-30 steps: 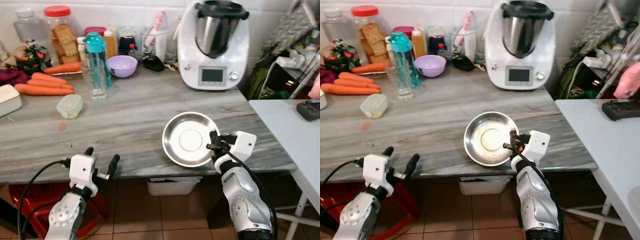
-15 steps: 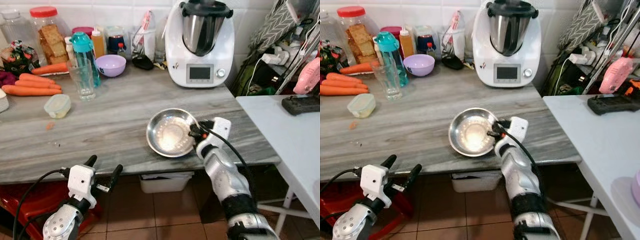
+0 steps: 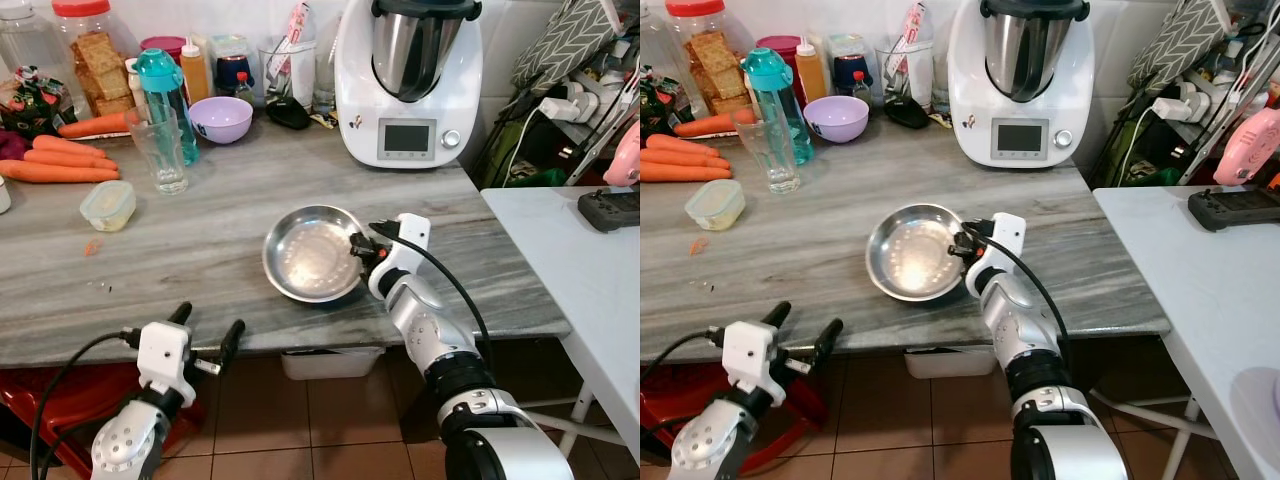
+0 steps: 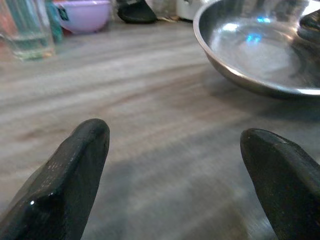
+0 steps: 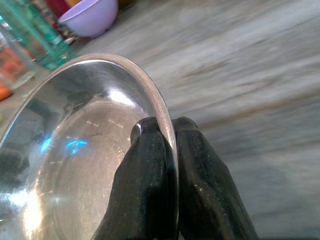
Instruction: Setting the table
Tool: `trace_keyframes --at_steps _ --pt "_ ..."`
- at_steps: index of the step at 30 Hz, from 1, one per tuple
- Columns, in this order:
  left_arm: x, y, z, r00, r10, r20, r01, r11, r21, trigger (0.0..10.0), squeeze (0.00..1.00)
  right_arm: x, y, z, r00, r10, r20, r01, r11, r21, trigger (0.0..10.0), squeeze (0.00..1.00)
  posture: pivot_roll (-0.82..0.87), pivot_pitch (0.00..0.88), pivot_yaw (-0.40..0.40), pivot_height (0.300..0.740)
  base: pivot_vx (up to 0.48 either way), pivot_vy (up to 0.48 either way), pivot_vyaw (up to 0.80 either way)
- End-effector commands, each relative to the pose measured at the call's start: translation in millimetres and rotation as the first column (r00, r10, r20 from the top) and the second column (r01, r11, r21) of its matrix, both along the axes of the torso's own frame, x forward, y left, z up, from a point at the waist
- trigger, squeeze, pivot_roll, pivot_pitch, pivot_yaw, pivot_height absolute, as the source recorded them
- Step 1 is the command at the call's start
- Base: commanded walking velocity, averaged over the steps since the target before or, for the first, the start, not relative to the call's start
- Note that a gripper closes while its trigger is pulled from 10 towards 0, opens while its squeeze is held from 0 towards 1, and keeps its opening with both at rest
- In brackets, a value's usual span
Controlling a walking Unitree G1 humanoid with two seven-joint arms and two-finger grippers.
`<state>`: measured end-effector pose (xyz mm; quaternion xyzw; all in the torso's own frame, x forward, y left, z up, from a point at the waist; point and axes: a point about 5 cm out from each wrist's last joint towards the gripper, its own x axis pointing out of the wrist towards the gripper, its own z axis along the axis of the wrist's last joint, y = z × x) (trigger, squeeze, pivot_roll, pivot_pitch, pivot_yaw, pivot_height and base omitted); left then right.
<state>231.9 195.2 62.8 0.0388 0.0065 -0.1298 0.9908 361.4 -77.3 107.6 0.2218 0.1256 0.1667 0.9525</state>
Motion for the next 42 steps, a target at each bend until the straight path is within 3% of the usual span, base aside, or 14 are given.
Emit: trace_keyframes --at_steps 1,8,15,24,25,26,33,34,42 --pt "-1.6 7.0 -3.8 0.999 0.030 -0.011 -0.030 0.999 0.029 10.0 0.00 2.2 3.3 2.7 1.000 0.027 -0.002 -0.027 1.000 0.011 10.0 0.00 0.08 0.000 -0.034 0.740 0.000 0.000 0.00" --pt "0.9 15.2 -7.3 0.998 0.070 -0.006 -0.069 0.996 0.053 10.0 0.00 1.6 8.7 -2.7 0.997 0.070 -0.031 -0.069 0.997 0.026 10.0 0.00 0.08 0.000 -0.035 0.740 0.000 0.000 0.00" --pt "0.1 12.0 -5.6 0.999 0.044 0.005 -0.044 0.999 0.030 10.0 0.00 8.2 12.3 4.2 0.996 0.079 -0.035 -0.077 0.995 0.065 10.0 0.00 0.09 0.000 -0.034 0.740 0.000 0.000 0.00" --pt "-0.6 12.2 -5.4 0.999 0.033 0.011 -0.034 0.999 0.034 10.0 0.00 16.8 5.2 9.2 0.996 0.014 -0.087 -0.007 0.997 0.078 10.0 0.00 0.10 0.000 -0.034 0.740 0.000 0.000 0.00" --pt "-0.6 12.1 -5.2 0.999 0.032 0.012 -0.033 0.999 0.034 10.0 0.00 17.5 3.9 9.0 0.995 0.002 -0.097 0.006 0.997 0.080 10.0 0.13 0.10 0.000 -0.034 0.740 0.000 0.000 0.00" --pt "-0.3 11.9 -4.6 0.999 0.029 0.014 -0.029 0.999 0.033 10.0 0.00 18.6 2.9 9.4 0.993 -0.009 -0.115 0.020 0.995 0.098 10.0 0.87 0.10 0.000 -0.033 0.740 0.000 0.000 0.00" --pt "1.9 9.9 -2.7 1.000 0.007 0.022 -0.007 1.000 0.026 10.0 0.00 18.4 1.6 5.7 0.989 -0.022 -0.144 0.033 0.997 0.076 10.0 0.88 0.10 0.000 -0.028 0.740 0.000 0.000 0.00" --pt "2.0 9.6 -2.4 1.000 0.005 0.023 -0.006 1.000 0.026 10.0 0.00 18.4 1.6 5.3 0.989 -0.023 -0.146 0.034 0.997 0.076 10.0 1.00 0.10 0.000 -0.028 0.740 0.000 0.000 0.00" --pt "3.3 7.1 -1.9 1.000 -0.006 0.023 0.006 1.000 0.023 10.0 0.00 18.1 1.9 4.1 0.988 -0.028 -0.152 0.040 0.996 0.082 10.0 1.00 0.10 0.000 -0.026 0.740 0.000 0.000 0.00"
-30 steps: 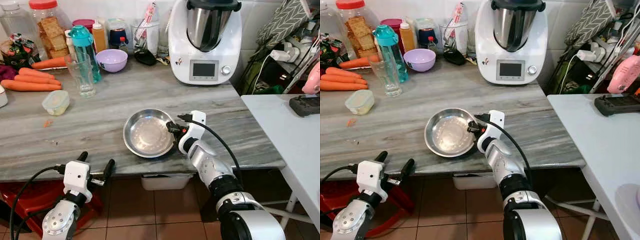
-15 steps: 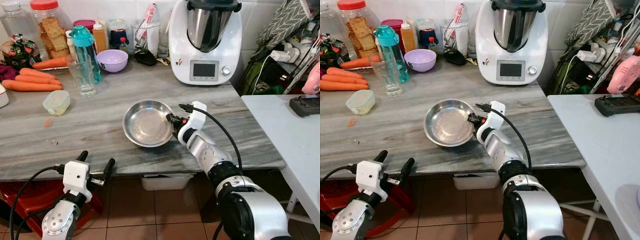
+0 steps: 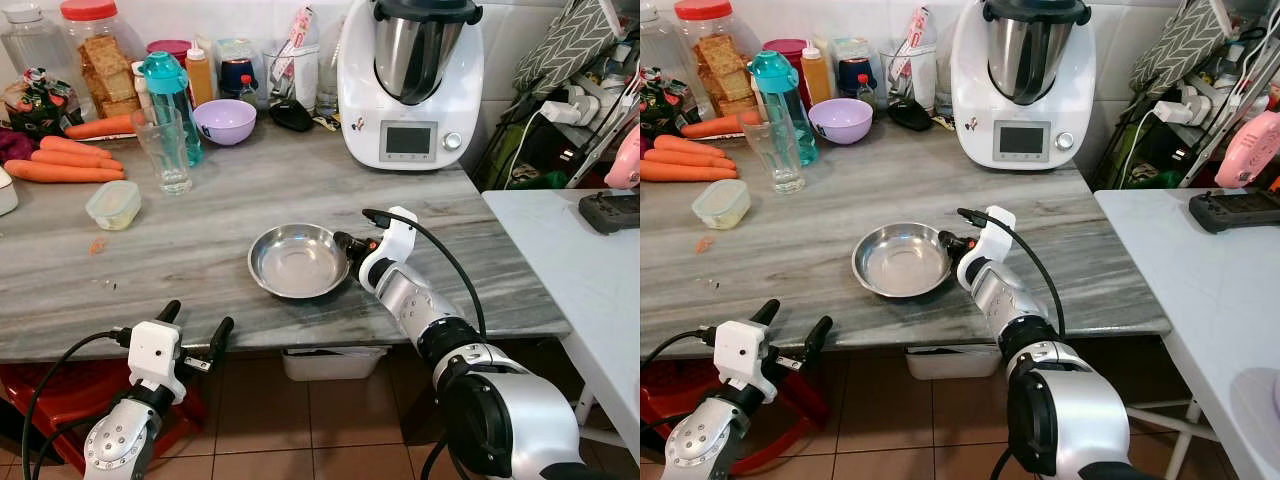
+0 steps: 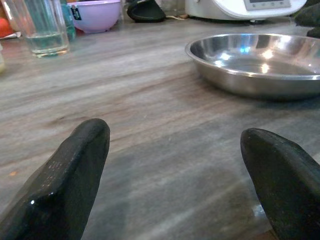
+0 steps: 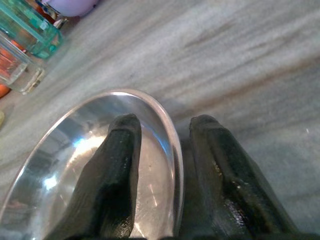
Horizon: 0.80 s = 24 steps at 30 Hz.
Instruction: Setting the table
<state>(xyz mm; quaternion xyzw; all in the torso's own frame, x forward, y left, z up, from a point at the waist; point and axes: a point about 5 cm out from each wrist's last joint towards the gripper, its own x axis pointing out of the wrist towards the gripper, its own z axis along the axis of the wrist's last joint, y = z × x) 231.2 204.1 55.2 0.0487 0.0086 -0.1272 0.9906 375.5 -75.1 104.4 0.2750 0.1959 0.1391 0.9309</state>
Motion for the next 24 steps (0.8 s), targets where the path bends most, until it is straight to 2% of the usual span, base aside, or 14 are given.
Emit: trace_keyframes --at_steps 1,5,8,11,12,15,16,17,19,24 --pt "4.1 -1.7 5.6 1.000 -0.012 0.024 0.011 1.000 0.003 10.0 0.00 3.9 -0.2 7.3 1.000 -0.008 0.018 0.008 1.000 0.003 10.0 1.00 0.10 0.000 -0.026 0.740 0.000 0.000 0.00" --pt "4.5 -2.5 6.1 1.000 -0.011 0.026 0.011 1.000 0.004 10.0 0.00 4.0 -1.8 7.5 1.000 -0.010 0.029 0.009 1.000 0.004 10.0 1.00 0.10 0.000 -0.027 0.740 0.000 0.000 0.00" --pt "6.6 -5.5 16.1 0.999 -0.015 0.052 0.015 1.000 0.001 10.0 0.00 7.8 -13.2 16.7 0.988 -0.043 0.149 0.055 0.996 -0.075 10.0 1.00 0.10 0.000 -0.030 0.740 0.000 0.000 0.00" --pt "8.6 -8.6 24.8 0.997 -0.014 0.075 0.014 1.000 -0.006 10.0 0.00 6.5 -19.7 20.7 0.972 -0.028 0.231 0.060 0.990 -0.131 10.0 1.00 0.10 0.000 -0.029 0.740 0.000 0.000 0.00" --pt "8.6 -8.6 24.8 0.997 -0.014 0.075 0.014 1.000 -0.006 10.0 0.00 6.5 -19.7 20.7 0.972 -0.028 0.231 0.060 0.990 -0.131 10.0 1.00 0.10 0.000 -0.029 0.740 0.000 0.000 0.00" --pt "11.5 -12.5 29.6 0.996 0.001 0.093 0.000 1.000 -0.012 10.0 0.00 -0.9 -30.2 18.6 0.951 -0.010 0.309 0.083 0.971 -0.223 10.0 1.00 0.09 0.000 -0.027 0.740 0.000 0.000 0.00" --pt "13.7 -14.4 32.3 0.994 0.022 0.109 -0.022 1.000 -0.003 10.0 0.00 -8.3 -36.7 17.1 0.935 0.005 0.355 0.100 0.955 -0.279 10.0 1.00 0.09 0.000 -0.027 0.740 0.000 0.000 0.00" --pt "15.7 -17.2 33.4 0.993 0.032 0.112 -0.032 0.999 -0.002 10.0 0.00 -16.7 -43.4 15.8 0.922 -0.004 0.387 0.128 0.947 -0.295 10.0 1.00 0.08 0.000 -0.019 0.740 0.000 0.000 0.00" --pt "17.0 -17.6 33.9 0.992 0.050 0.116 -0.051 0.999 0.005 10.0 0.00 -21.4 -47.6 14.6 0.918 -0.013 0.397 0.144 0.942 -0.302 10.0 1.00 0.08 0.000 -0.019 0.740 0.000 0.000 0.00" --pt "21.0 -18.0 36.1 0.988 0.106 0.116 -0.109 0.994 0.019 10.0 0.00 -46.5 -72.6 10.9 0.885 -0.105 0.454 0.267 0.913 -0.310 10.0 1.00 0.05 0.000 -0.005 0.740 0.000 0.000 0.00"
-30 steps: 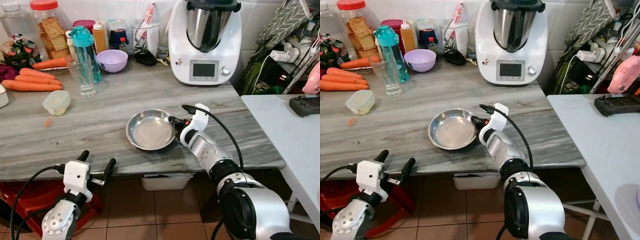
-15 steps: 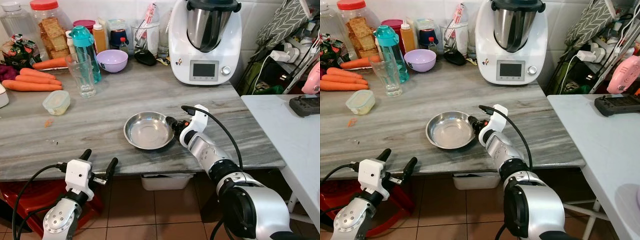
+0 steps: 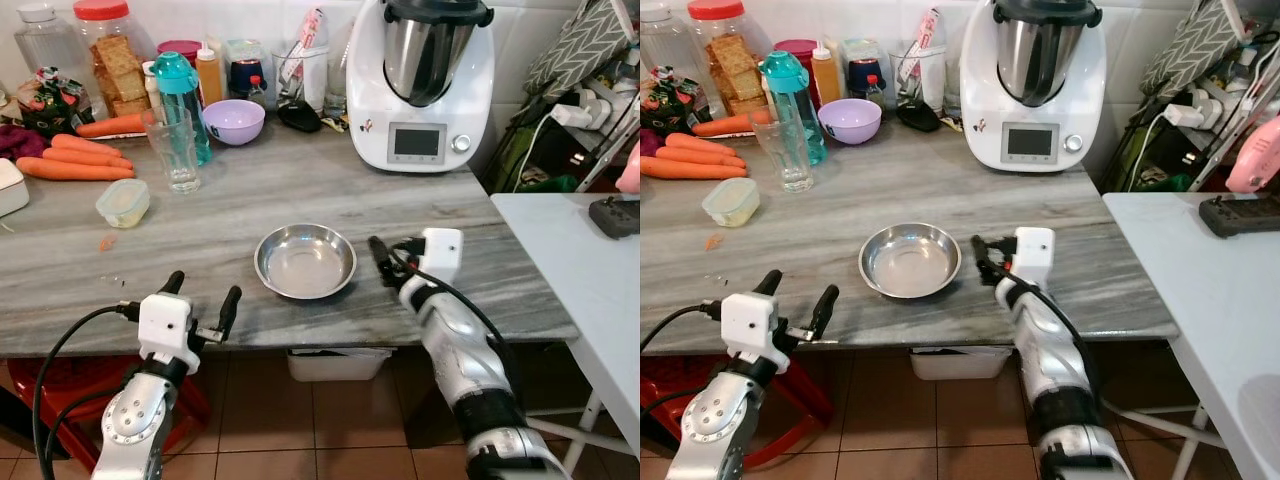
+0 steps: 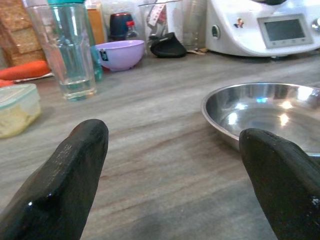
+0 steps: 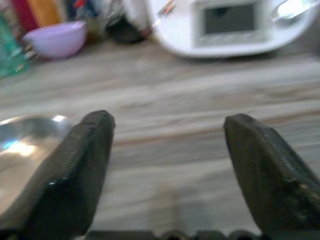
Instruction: Setting the table
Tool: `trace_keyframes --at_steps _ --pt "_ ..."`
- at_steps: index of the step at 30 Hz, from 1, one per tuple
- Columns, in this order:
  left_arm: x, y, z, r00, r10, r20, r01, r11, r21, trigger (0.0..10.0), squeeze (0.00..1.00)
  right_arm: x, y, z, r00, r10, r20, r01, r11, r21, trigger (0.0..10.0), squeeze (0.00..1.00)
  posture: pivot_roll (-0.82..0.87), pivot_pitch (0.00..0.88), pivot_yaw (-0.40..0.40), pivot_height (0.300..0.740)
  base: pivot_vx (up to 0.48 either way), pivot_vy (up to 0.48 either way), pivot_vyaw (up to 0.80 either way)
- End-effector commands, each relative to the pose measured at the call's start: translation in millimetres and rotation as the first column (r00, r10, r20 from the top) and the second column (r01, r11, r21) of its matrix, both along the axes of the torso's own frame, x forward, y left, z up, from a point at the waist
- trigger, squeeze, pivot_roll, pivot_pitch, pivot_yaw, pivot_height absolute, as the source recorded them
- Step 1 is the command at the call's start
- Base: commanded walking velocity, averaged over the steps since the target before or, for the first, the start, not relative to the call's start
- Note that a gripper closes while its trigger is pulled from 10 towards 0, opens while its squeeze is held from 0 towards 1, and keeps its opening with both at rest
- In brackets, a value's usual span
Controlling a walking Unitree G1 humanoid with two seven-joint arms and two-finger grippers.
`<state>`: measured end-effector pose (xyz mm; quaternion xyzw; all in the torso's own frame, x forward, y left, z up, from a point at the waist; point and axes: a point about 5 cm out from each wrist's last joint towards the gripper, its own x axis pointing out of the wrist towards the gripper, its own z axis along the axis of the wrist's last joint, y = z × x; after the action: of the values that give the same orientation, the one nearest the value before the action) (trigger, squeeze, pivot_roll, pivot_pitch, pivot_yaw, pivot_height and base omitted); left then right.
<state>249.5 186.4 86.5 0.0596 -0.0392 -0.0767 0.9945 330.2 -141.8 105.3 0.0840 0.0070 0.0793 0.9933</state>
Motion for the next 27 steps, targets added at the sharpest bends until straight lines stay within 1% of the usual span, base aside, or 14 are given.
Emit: trace_keyframes --at_steps 1,2,3,4,7,8,15,18,24,25,26,27 --pt "2.9 -0.1 4.8 1.000 0.016 0.011 -0.016 1.000 0.017 10.0 0.00 -2.3 -7.0 10.2 0.998 -0.036 0.054 0.037 0.999 -0.005 10.0 1.00 0.05 0.000 -0.005 0.740 0.000 0.000 0.00" --pt "4.1 0.2 5.8 0.999 0.033 0.015 -0.033 0.999 0.024 10.0 0.00 -9.4 -11.5 11.2 0.996 -0.056 0.073 0.057 0.998 -0.018 10.0 1.00 0.04 0.000 -0.001 0.740 0.000 0.000 0.00" --pt "4.1 0.2 5.8 0.999 0.033 0.015 -0.033 0.999 0.024 10.0 0.00 -9.4 -11.5 11.2 0.996 -0.056 0.073 0.057 0.998 -0.018 10.0 1.00 0.04 0.000 -0.001 0.740 0.000 0.000 0.00" --pt "5.9 0.3 7.0 0.998 0.055 0.019 -0.056 0.998 0.034 10.0 0.00 -21.2 -15.5 13.1 0.993 -0.070 0.091 0.074 0.996 -0.045 10.0 1.00 0.04 0.000 -0.001 0.740 0.000 0.000 0.00" --pt "7.9 0.5 6.4 0.997 0.081 0.019 -0.081 0.996 0.041 10.0 0.00 -33.9 -21.8 13.4 0.990 -0.096 0.108 0.103 0.993 -0.060 10.0 1.00 0.03 0.000 0.001 0.740 0.000 0.000 0.00" --pt "8.4 1.1 6.5 0.994 0.107 0.022 -0.109 0.993 0.055 10.0 0.00 -40.2 -26.6 15.0 0.985 -0.118 0.125 0.129 0.989 -0.078 10.0 1.00 0.03 0.000 0.001 0.740 0.000 0.000 0.00" --pt "9.1 1.8 6.3 0.990 0.137 0.027 -0.138 0.988 0.070 10.0 0.00 -50.0 -33.8 19.3 0.977 -0.146 0.156 0.166 0.978 -0.123 10.0 1.00 0.02 0.000 -0.004 0.740 0.000 0.000 0.00" --pt "9.8 1.0 5.3 0.990 0.138 0.025 -0.140 0.988 0.073 10.0 0.00 -53.2 -32.2 18.3 0.979 -0.139 0.149 0.157 0.981 -0.117 10.0 1.00 0.02 0.000 -0.004 0.740 0.000 0.000 0.00" --pt "10.6 0.9 5.1 0.990 0.141 0.027 -0.143 0.987 0.078 10.0 0.00 -53.3 -29.0 18.2 0.980 -0.128 0.150 0.147 0.981 -0.125 10.0 1.00 0.02 0.000 -0.003 0.740 0.000 0.000 0.00" --pt "10.5 0.9 5.1 0.989 0.144 0.027 -0.146 0.986 0.079 10.0 0.00 -53.6 -29.0 18.1 0.980 -0.129 0.149 0.148 0.981 -0.126 10.0 0.98 0.02 0.000 -0.003 0.740 0.000 0.000 0.00" --pt "10.3 1.5 4.8 0.988 0.152 0.030 -0.154 0.985 0.083 10.0 0.00 -54.9 -29.0 17.5 0.981 -0.131 0.143 0.149 0.982 -0.120 10.0 0.76 0.02 0.000 -0.001 0.740 0.000 0.000 0.00" --pt "10.4 1.7 4.6 0.987 0.156 0.031 -0.158 0.984 0.085 10.0 0.00 -55.6 -29.5 16.5 0.981 -0.134 0.137 0.151 0.981 -0.122 10.0 0.57 0.02 0.000 -0.001 0.740 0.000 0.000 0.00"
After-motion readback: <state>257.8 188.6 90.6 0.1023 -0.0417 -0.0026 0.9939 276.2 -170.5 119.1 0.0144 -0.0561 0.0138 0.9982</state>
